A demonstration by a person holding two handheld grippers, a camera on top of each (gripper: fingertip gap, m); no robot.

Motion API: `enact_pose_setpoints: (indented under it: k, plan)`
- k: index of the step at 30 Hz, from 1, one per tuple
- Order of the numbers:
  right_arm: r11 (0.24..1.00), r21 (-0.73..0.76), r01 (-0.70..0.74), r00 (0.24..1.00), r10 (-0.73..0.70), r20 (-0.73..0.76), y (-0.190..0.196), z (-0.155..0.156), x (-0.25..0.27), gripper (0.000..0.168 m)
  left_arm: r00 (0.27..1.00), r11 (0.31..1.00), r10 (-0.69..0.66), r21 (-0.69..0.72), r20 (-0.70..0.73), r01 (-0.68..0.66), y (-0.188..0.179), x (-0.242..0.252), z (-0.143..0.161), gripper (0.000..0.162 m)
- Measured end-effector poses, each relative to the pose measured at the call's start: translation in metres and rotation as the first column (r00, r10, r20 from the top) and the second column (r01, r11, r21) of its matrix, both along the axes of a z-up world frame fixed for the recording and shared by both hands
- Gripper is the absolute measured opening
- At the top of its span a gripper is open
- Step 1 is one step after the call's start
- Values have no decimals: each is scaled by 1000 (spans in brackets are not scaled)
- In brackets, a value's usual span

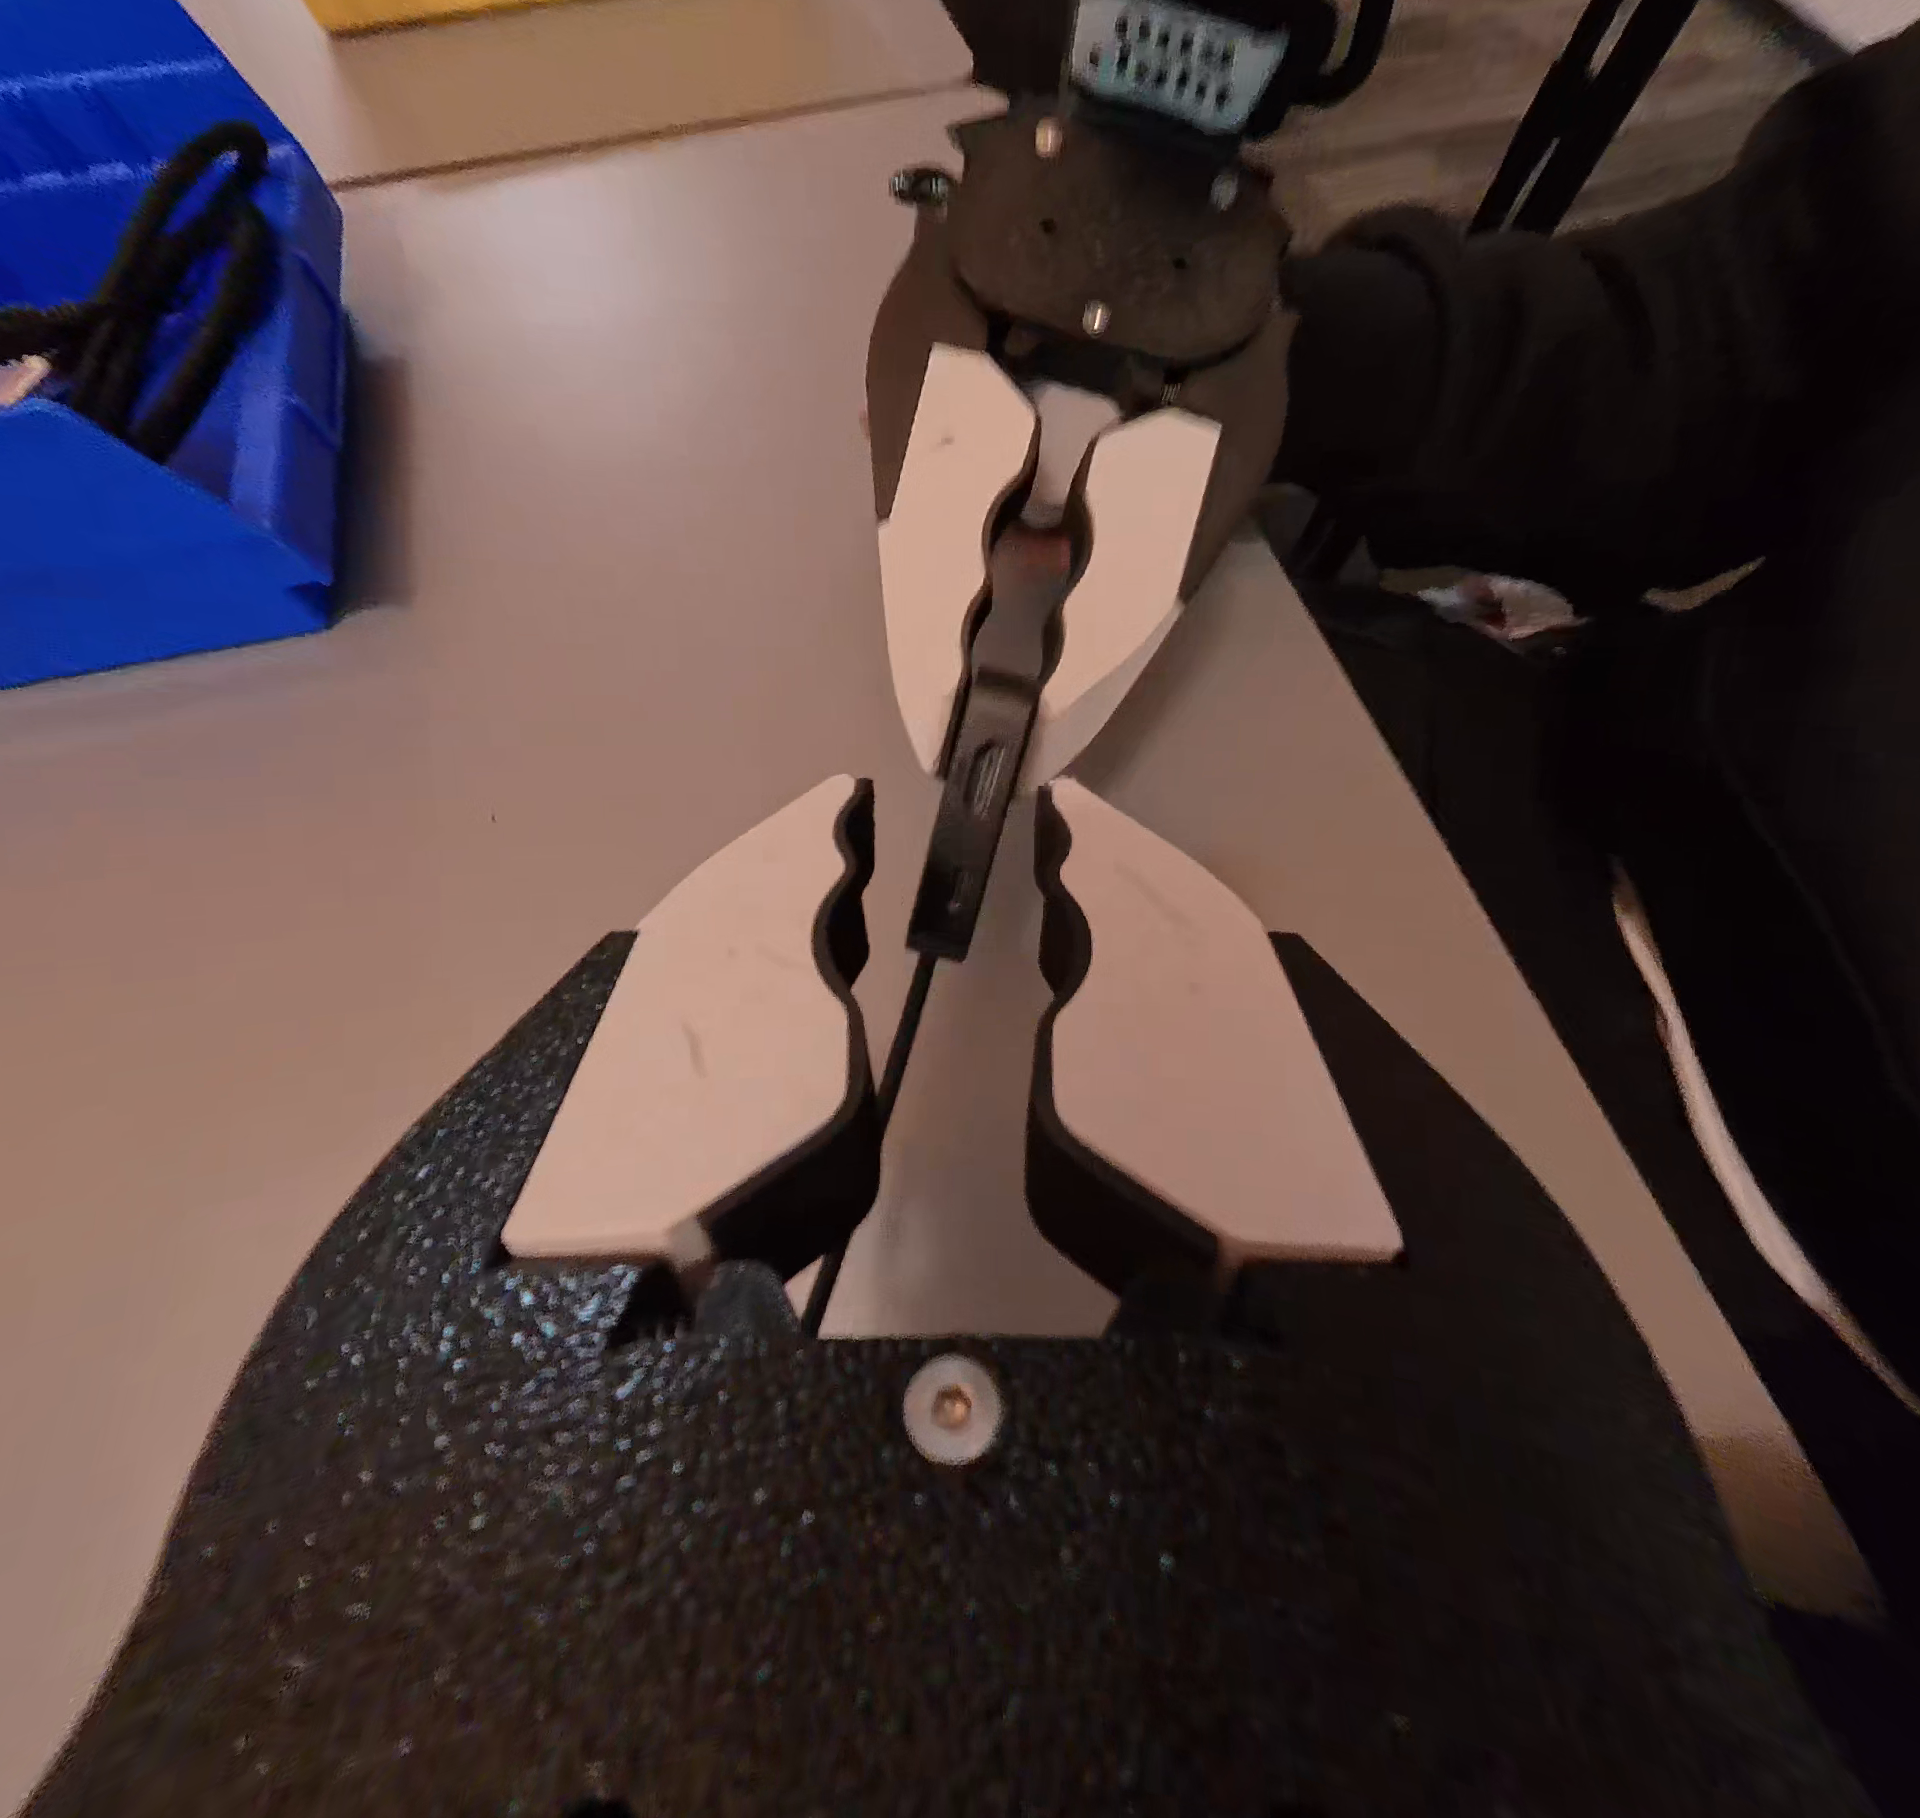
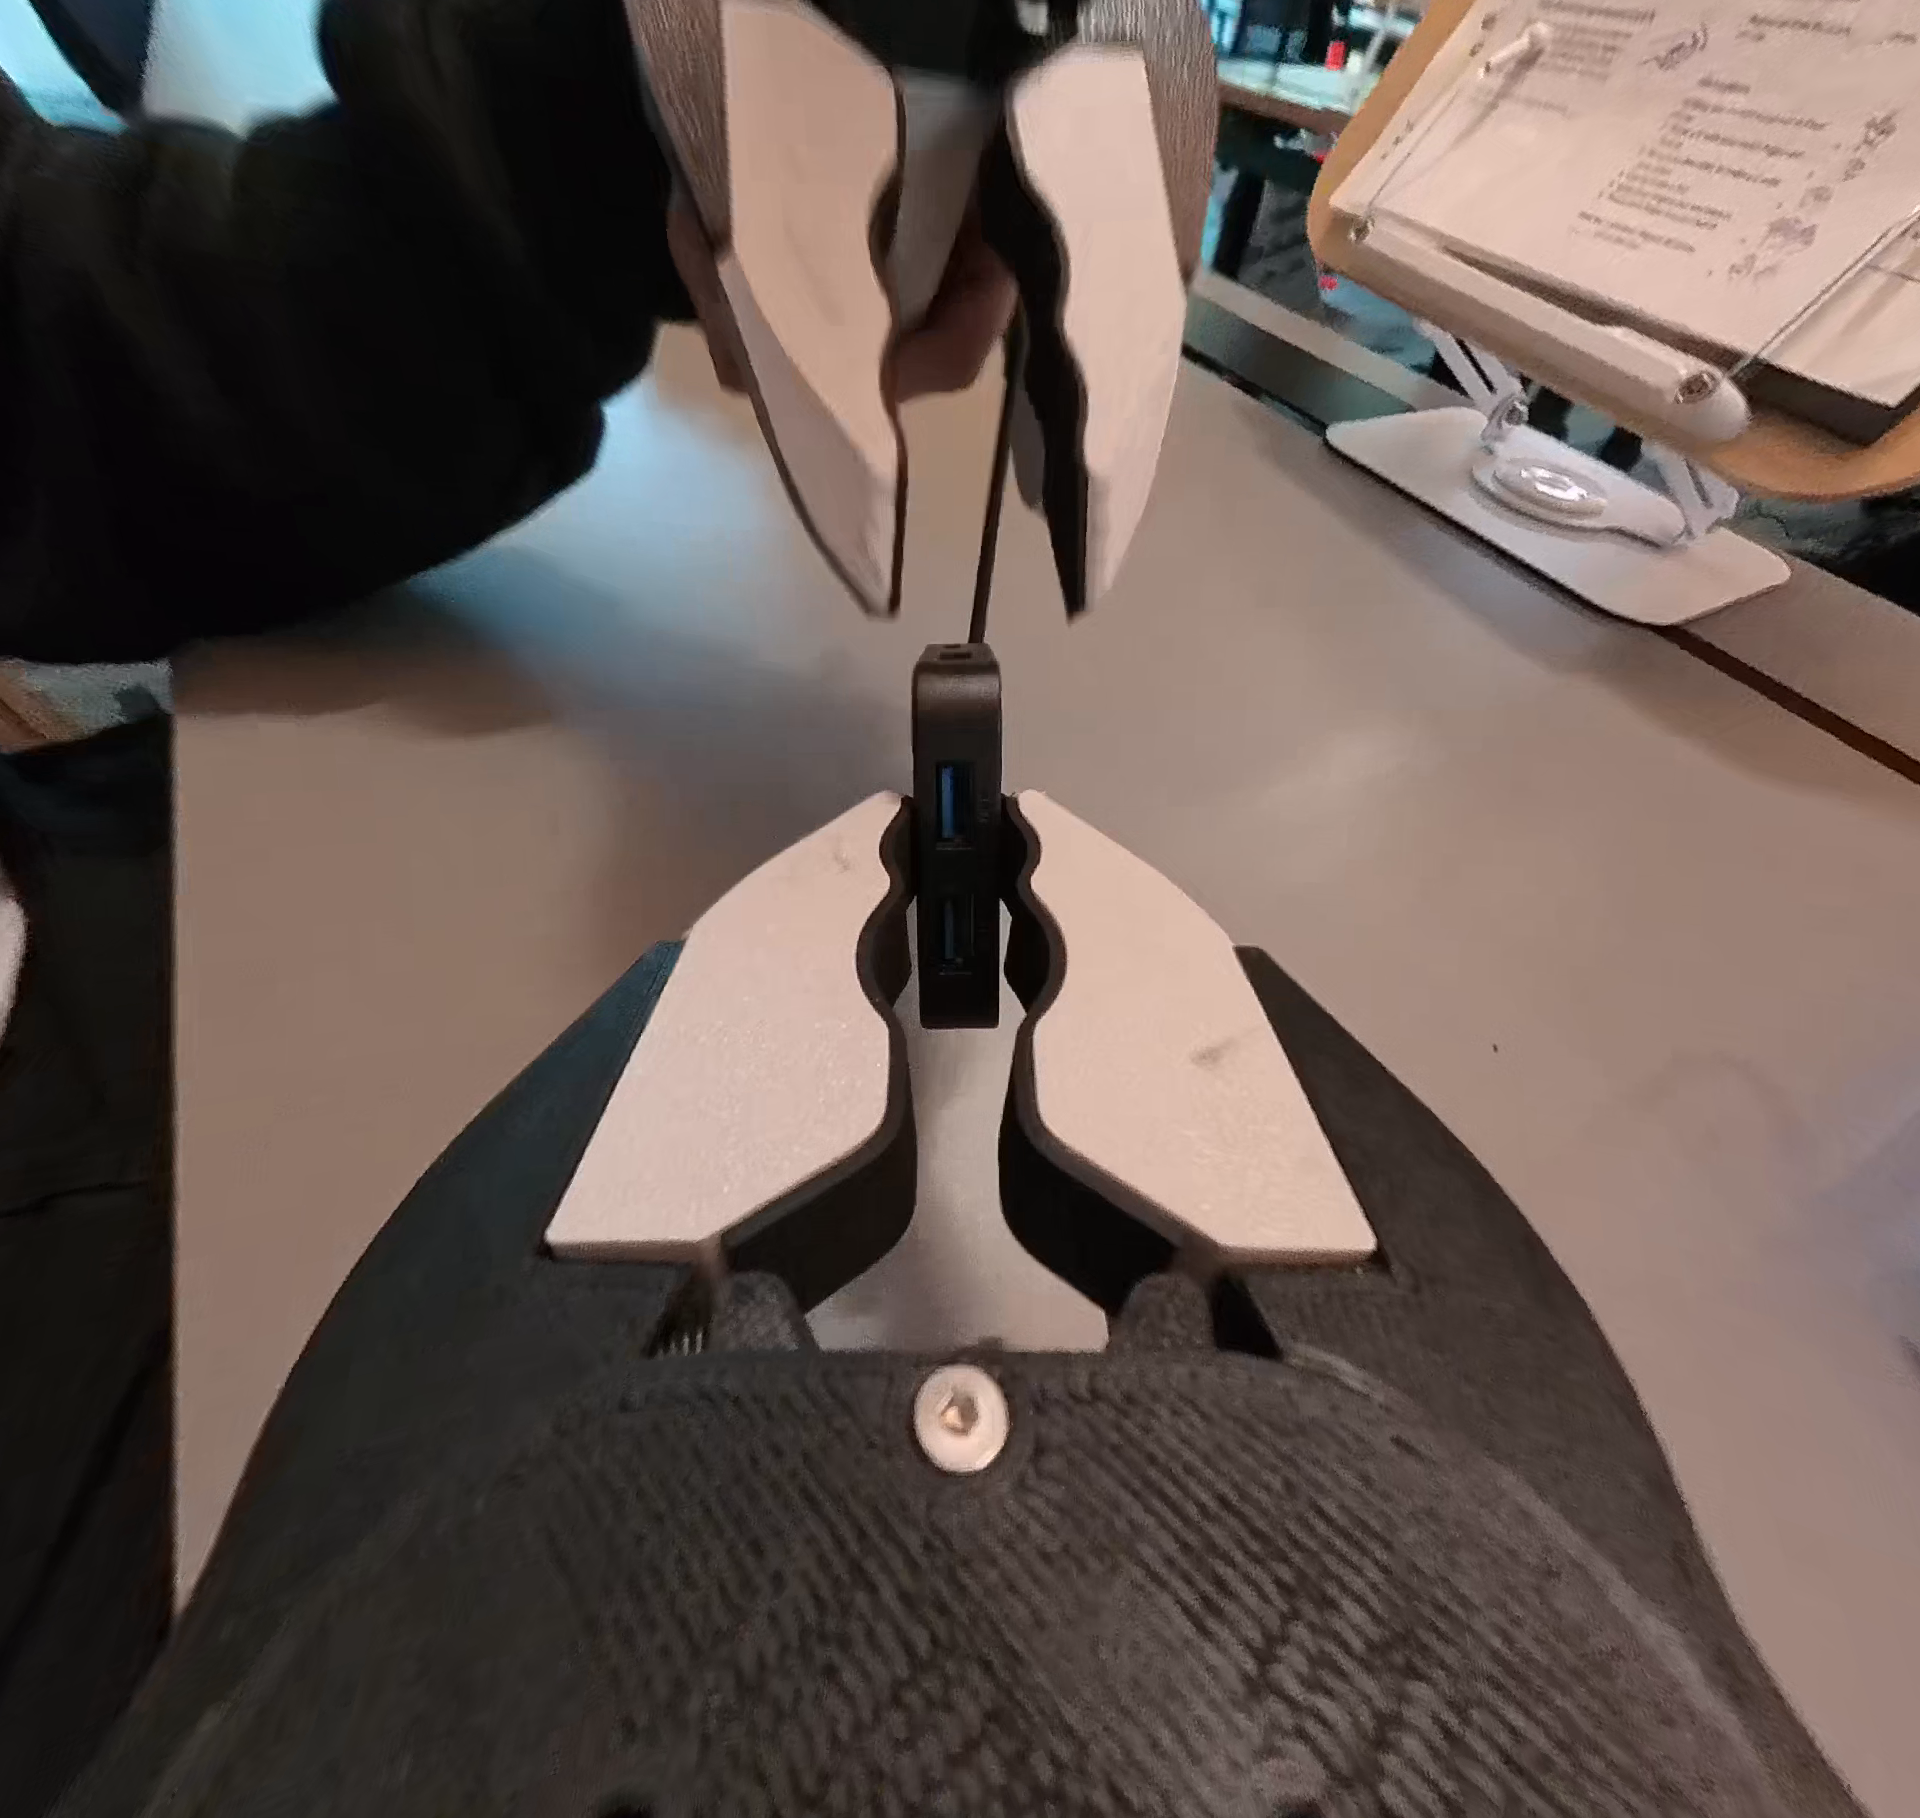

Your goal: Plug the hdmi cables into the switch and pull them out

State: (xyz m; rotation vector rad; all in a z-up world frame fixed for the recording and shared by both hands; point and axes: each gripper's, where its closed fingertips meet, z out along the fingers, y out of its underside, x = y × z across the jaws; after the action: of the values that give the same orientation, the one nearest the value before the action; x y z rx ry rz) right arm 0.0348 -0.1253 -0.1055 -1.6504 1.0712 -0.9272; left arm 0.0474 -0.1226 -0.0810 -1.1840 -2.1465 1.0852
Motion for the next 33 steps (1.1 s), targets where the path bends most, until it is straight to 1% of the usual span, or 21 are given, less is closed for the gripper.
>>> enact_pose_setpoints:
  k: [3, 4, 5, 6, 7, 8, 9, 10, 11, 12, 13, 14, 15, 16, 18, 19, 21, 25, 27, 30, 33]
  plan:
    - [1000, 6, -14, 1000, 14, 27, 4, 10, -1, 14, 995, 998, -60, 37, 81, 57, 7, -8, -16, 35]
    - [1000, 3, -16, 999, 16, 33, 5, 12, -1, 14, 992, 997, -67, 32, 108, 63, 6, -11, -19, 32]
    - [1000, -7, -12, 999, 13, 38, 5, 12, -1, 14, 988, 998, -62, 21, 144, 59, 3, -11, -22, 17]
    - [999, -35, 1, 999, 0, 41, 2, 11, -2, 14, 983, 998, -56, 19, 174, 53, 0, -10, -25, 16]
    - [998, -65, 25, 998, -21, 67, -2, 12, -1, 15, 984, 999, -44, 27, 174, 40, -3, -9, -25, 16]
    - [993, -84, 88, 989, -77, 124, -10, 17, 1, 21, 989, 999, -16, 31, 144, 12, -7, -9, -22, 15]
    - [982, -102, 162, 969, -139, 204, -20, 25, 1, 27, 996, 999, 28, 39, 88, -32, -13, -7, -17, 14]
    - [965, -127, 229, 939, -184, 290, -27, 33, -1, 47, 997, 995, 83, 58, 5, -83, -21, -4, -10, 14]
    - [935, -150, 322, 895, -248, 371, -39, 41, -3, 67, 985, 988, 135, 90, -111, -125, -27, -2, -1, 14]
    - [899, -168, 404, 846, -297, 442, -48, 48, -6, 86, 950, 977, 187, 151, -251, -152, -33, 0, 10, 14]
    - [877, -192, 441, 812, -299, 502, -51, 52, -7, 96, 889, 959, 241, 236, -389, -157, -38, 2, 20, 14]
    - [865, -211, 455, 795, -289, 533, -51, 53, -8, 93, 821, 939, 278, 321, -499, -124, -41, 4, 26, 14]
    - [862, -209, 461, 785, -287, 549, -50, 53, -7, 93, 767, 920, 286, 388, -575, -53, -40, 3, 28, 14]
    - [864, -193, 465, 773, -289, 565, -50, 53, -7, 95, 731, 899, 288, 437, -619, 16, -37, 1, 26, 14]
    - [866, -179, 466, 739, -270, 617, -47, 58, -9, 97, 689, 854, 337, 517, -642, 64, -40, -1, 16, 14]
    - [862, -201, 465, 732, -247, 635, -44, 59, -9, 97, 682, 838, 340, 538, -647, 94, -39, -4, 13, 14]
    - [872, -232, 432, 763, -216, 609, -39, 53, -5, 97, 676, 817, 333, 559, -657, 141, -37, -11, 11, 14]
    - [912, -188, 365, 779, -189, 598, -35, 53, -4, 97, 679, 806, 312, 564, -665, 181, -31, -25, 17, 14]
    - [923, -180, 339, 787, -174, 592, -34, 54, -5, 94, 690, 805, 305, 565, -656, 182, -29, -31, 18, 14]
    - [938, -179, 297, 800, -142, 584, -31, 54, -6, 85, 684, 802, 315, 570, -658, 179, -31, -35, 20, 14]
    - [930, -230, 286, 829, -119, 547, -31, 52, -6, 82, 684, 797, 319, 576, -656, 181, -31, -33, 19, 14]
